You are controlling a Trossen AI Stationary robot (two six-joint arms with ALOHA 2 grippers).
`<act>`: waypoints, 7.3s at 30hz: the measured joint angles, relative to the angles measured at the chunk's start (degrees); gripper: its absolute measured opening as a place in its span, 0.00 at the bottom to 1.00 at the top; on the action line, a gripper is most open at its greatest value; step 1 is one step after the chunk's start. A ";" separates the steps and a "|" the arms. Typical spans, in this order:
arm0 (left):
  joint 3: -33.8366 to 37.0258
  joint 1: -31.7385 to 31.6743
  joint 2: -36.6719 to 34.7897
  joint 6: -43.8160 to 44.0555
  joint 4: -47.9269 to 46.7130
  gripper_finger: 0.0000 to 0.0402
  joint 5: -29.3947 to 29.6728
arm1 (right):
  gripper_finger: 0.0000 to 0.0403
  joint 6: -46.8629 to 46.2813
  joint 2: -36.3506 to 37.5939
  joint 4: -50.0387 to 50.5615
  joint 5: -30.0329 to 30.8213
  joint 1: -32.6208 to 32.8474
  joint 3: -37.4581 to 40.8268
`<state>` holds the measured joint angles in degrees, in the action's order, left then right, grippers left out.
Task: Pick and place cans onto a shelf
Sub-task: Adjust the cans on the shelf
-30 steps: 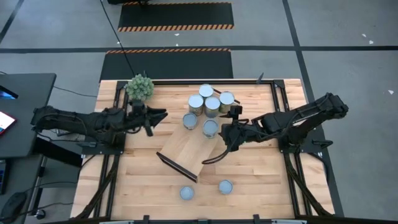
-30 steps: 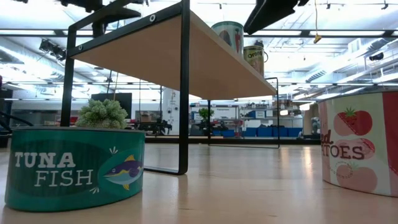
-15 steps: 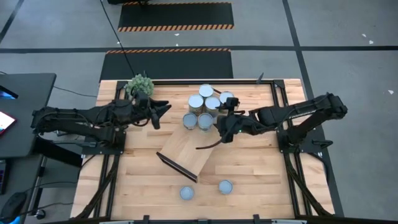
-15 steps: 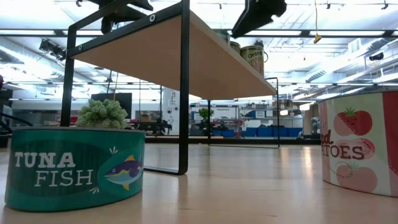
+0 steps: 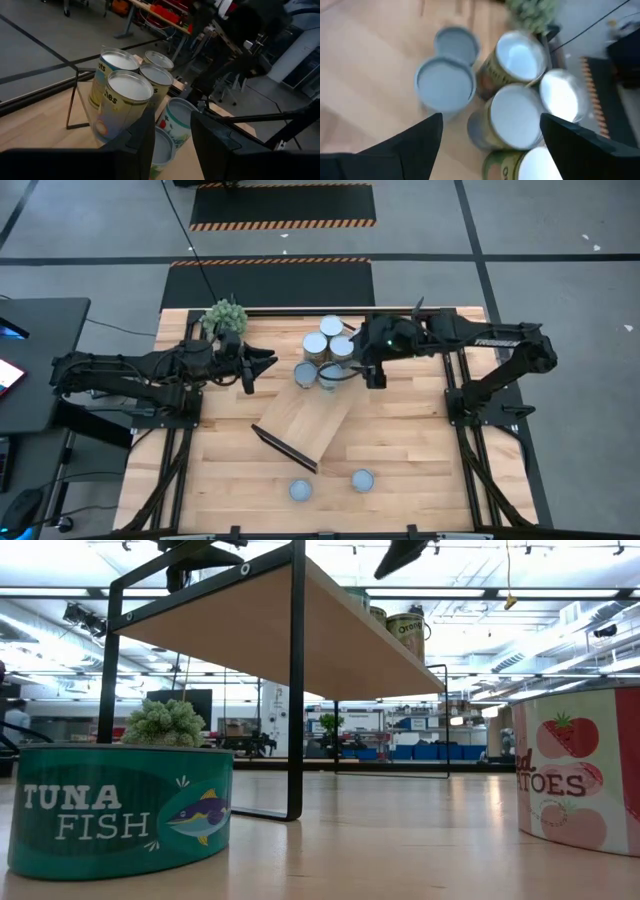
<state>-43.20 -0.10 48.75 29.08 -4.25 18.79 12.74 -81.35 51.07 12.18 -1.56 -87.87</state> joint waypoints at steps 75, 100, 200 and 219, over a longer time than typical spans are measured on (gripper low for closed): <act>0.02 -17.03 12.00 0.64 6.08 0.33 -9.38 | 0.70 -3.58 -11.96 14.86 -22.28 -12.22 -13.64; 0.02 -18.12 13.94 -1.68 6.91 0.33 -8.11 | 0.65 3.77 -11.57 36.20 -4.11 -18.57 -16.98; -31.21 -27.53 41.14 -5.44 -13.97 0.24 -16.69 | 0.65 -19.66 2.68 27.96 2.30 0.11 -12.09; -38.27 -25.66 46.18 -9.95 -20.41 0.20 -23.10 | 0.65 -19.10 2.70 27.70 2.30 0.11 -12.09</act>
<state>-81.47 -25.75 94.94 19.13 -24.67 -4.31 -6.36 -78.65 78.76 14.48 -1.45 -99.96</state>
